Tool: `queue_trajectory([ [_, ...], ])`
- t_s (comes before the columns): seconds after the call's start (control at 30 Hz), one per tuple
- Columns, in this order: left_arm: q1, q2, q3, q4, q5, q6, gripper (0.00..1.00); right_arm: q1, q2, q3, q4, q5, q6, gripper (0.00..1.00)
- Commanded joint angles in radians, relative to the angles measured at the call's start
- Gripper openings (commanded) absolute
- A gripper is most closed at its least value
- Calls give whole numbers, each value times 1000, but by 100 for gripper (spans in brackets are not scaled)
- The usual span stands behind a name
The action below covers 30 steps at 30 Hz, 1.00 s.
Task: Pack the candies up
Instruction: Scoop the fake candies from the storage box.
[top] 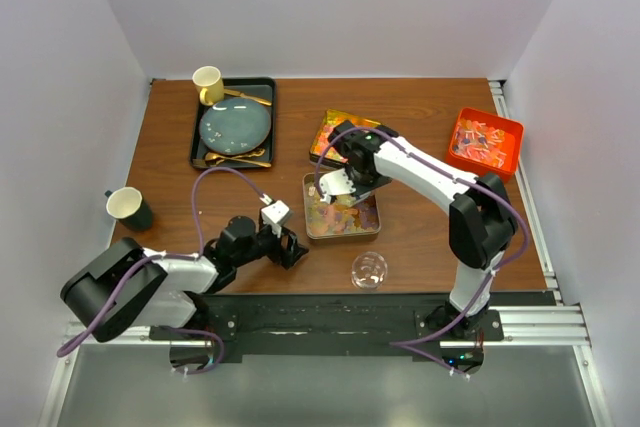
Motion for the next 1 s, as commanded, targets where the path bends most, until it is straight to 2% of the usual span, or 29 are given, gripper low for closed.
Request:
queue_trajectory([
  [0.0,-4,51,32,139,6,44,79,-22,19,-75,77,-147,-47,0],
  [0.27,-24,187,87,259,16,24,77,-14,44,-44,97,-167,-107,0],
  [0.5,-29,223,121,279,-41,-22,77,23,56,-75,105,-162,-173,0],
  [0.83,-29,246,132,297,-93,-32,78,109,100,-67,119,-191,-119,0],
  [0.97,-26,252,137,304,-110,-19,79,112,120,-46,113,-295,-29,0],
])
